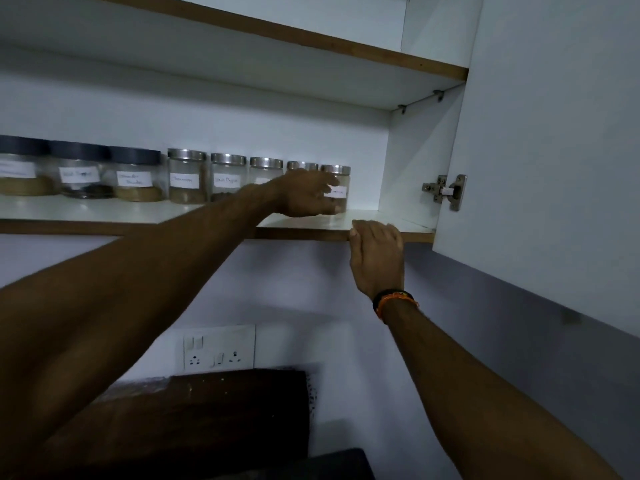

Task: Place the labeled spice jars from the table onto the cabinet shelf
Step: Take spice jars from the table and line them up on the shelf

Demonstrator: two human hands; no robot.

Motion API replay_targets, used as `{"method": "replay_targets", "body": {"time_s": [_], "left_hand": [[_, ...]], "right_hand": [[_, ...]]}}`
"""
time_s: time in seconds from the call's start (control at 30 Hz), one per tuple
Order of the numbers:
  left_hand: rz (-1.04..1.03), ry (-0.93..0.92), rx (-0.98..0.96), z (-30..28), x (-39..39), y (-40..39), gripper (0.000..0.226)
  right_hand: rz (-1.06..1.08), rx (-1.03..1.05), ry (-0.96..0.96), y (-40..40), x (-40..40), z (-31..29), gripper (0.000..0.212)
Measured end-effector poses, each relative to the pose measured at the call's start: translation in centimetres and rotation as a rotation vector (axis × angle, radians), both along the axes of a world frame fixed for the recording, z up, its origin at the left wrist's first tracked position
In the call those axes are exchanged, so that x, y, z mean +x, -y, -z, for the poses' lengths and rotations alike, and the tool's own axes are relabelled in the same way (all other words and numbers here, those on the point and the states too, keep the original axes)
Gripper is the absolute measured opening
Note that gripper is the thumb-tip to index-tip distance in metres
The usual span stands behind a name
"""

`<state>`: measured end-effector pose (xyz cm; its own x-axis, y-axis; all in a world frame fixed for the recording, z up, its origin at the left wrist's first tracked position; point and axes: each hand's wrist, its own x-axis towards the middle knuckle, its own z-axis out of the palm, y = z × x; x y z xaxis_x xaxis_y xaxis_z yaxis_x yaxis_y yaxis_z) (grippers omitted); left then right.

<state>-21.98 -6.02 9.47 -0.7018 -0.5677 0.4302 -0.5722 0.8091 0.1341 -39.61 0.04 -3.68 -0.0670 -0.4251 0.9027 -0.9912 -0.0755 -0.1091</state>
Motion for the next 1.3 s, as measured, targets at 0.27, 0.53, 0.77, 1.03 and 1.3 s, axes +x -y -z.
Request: {"method": "replay_targets", "body": {"time_s": [0.27, 0.53, 0.77, 1.03, 1.3], "left_hand": [[0.111, -0.201, -0.08, 6.6, 2.6, -6.6, 0.055], [0.068, -0.185, 0.142, 21.5, 4.2, -10.5, 0.054], [0.021, 0.059, 0.594, 35.9, 4.5, -14.3, 0.048], [-0.02, 0.315, 0.874, 48.8, 5.5, -19.7, 0.045], [-0.081, 0.217, 1.07, 54.6, 7.6, -23.2, 0.024]], "right_hand": [[0.006, 0.228, 0.079, -4.8, 2.1, 3.3, 0.06], [-0.061, 0.889, 0.231, -12.3, 2.1, 15.2, 0.029], [0.0, 1.3, 0.38, -17.7, 2.2, 28.1, 0.028], [-0.031, 1.577, 0.375, -23.0, 4.4, 36.5, 0.043], [0.098, 1.56, 0.417, -25.5, 7.4, 40.8, 0.072]]}}
